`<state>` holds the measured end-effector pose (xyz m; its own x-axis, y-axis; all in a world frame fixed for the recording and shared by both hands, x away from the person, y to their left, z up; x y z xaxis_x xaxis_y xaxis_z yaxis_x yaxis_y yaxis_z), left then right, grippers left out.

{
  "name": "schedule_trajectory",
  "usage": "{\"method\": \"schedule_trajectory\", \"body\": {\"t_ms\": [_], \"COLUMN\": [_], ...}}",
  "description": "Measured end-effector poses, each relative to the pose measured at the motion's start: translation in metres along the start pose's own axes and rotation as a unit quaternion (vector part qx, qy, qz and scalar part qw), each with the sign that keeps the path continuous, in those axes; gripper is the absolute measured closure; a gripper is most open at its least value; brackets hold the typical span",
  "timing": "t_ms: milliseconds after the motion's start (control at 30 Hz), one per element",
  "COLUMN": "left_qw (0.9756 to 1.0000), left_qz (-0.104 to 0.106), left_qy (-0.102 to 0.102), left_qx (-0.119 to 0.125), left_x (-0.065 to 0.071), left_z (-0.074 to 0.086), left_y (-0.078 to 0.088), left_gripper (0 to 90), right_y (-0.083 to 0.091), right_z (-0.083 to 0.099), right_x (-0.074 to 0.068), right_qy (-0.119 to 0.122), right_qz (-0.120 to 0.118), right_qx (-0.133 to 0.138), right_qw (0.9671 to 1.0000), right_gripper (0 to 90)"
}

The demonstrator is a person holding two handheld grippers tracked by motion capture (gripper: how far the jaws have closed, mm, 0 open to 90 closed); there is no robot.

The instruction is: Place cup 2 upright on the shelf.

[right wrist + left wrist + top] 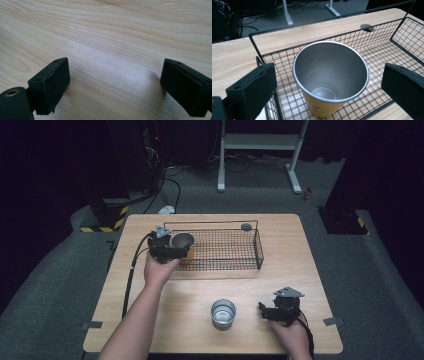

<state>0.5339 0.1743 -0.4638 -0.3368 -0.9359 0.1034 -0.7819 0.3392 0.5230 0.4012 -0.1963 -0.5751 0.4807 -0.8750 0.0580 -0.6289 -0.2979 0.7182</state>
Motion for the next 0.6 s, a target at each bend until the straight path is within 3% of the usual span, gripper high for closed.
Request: {"method": "schedule_trajectory", "body": {"t_ms": [600], "left_qw": [0.9999], "left_qz": [0.009], "left_qy": [0.0], "left_qx": [0.014], "left_x": [-0.006], "left_z": [0.012], "left_y": [0.02], "left_gripper": [1.6], "right_y": [0.0], "right_z": [0.0], "right_x": [0.0], "right_qy": [0.0], "right_qz": [0.0], "right_qx": [0.0], "right_qw": [1.0], "right_gripper": [8.8]}}
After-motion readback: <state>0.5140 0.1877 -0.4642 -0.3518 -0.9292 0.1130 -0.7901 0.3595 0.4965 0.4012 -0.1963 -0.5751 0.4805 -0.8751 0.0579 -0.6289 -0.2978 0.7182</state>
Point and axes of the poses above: each handheld gripper's, and its own axes: y roughly backward along the jaws, z roughly out of its underside, x roughly to its right, the point moved 7 cm from there along -y, roughly forward along the jaws, and after that the axes turned 4 degrees about y, right-handed, at the moved point
